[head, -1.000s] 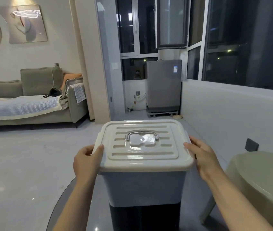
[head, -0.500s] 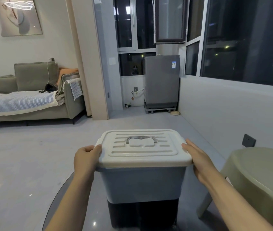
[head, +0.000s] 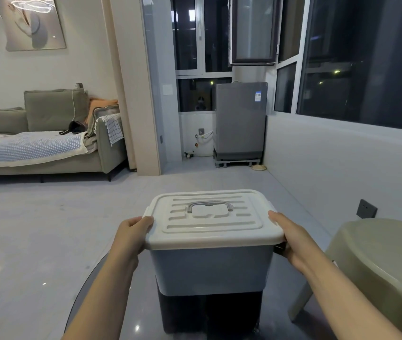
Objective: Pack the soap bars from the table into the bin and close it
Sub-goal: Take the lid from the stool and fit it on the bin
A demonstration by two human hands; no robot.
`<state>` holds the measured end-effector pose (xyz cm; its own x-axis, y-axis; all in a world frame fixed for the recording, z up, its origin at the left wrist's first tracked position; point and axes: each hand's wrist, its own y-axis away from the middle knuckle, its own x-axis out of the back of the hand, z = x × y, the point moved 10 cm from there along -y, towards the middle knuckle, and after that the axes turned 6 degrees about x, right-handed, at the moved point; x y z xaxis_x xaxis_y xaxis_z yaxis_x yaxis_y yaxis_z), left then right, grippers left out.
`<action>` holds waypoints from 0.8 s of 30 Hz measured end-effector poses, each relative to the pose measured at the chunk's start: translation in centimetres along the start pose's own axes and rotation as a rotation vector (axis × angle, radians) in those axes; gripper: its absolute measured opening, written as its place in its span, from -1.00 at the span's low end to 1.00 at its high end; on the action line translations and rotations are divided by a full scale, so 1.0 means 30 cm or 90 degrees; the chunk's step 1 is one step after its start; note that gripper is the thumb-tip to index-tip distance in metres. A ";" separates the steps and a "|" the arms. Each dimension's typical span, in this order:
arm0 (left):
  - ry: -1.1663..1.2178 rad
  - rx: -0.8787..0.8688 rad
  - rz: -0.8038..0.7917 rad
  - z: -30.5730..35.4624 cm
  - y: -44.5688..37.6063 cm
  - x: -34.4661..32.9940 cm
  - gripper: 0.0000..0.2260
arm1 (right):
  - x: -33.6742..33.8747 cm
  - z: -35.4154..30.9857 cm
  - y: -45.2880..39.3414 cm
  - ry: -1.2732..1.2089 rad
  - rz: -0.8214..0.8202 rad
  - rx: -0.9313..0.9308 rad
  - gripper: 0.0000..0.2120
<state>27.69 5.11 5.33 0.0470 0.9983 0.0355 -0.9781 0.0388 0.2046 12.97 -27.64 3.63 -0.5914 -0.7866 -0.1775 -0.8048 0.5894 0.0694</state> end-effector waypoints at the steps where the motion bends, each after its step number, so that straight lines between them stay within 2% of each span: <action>1: 0.006 0.021 -0.001 -0.010 -0.002 0.000 -0.86 | 0.003 0.005 0.002 0.003 0.005 -0.010 -0.83; 4: 0.043 0.120 -0.021 -0.068 -0.002 -0.006 -0.86 | 0.008 0.002 0.005 -0.013 0.016 -0.017 -0.89; 6: 0.068 0.142 -0.032 -0.086 -0.006 -0.006 -0.86 | 0.010 0.003 0.006 -0.036 0.023 -0.018 -0.89; 11: 0.096 0.106 -0.001 -0.072 -0.019 0.019 -0.85 | 0.025 0.009 0.005 -0.058 0.044 -0.020 -0.87; 15: 0.076 0.015 0.022 -0.026 -0.024 0.030 -0.87 | 0.040 0.001 -0.003 -0.048 0.069 0.002 -0.83; 16: 0.091 0.005 0.026 -0.019 -0.021 0.029 -0.77 | 0.047 -0.004 -0.005 -0.040 0.078 0.015 -0.81; 18: 0.119 0.011 0.049 -0.027 -0.020 0.039 -0.44 | 0.059 -0.024 -0.006 -0.005 0.094 0.056 -0.80; 19: 0.109 0.009 0.057 -0.026 -0.018 0.042 -0.42 | 0.059 -0.036 -0.005 0.015 0.095 0.078 -0.82; 22: 0.070 -0.003 0.026 -0.012 -0.010 0.022 -0.76 | 0.044 -0.071 0.003 0.063 0.079 0.130 -0.89; 24: 0.037 -0.012 0.019 -0.005 -0.009 0.019 -0.84 | 0.043 -0.084 0.005 0.111 0.076 0.146 -0.87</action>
<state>27.95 5.66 5.15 0.0060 0.9999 -0.0156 -0.9825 0.0088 0.1860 11.96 -29.04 5.89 -0.6970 -0.7170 -0.0085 -0.7083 0.6903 -0.1477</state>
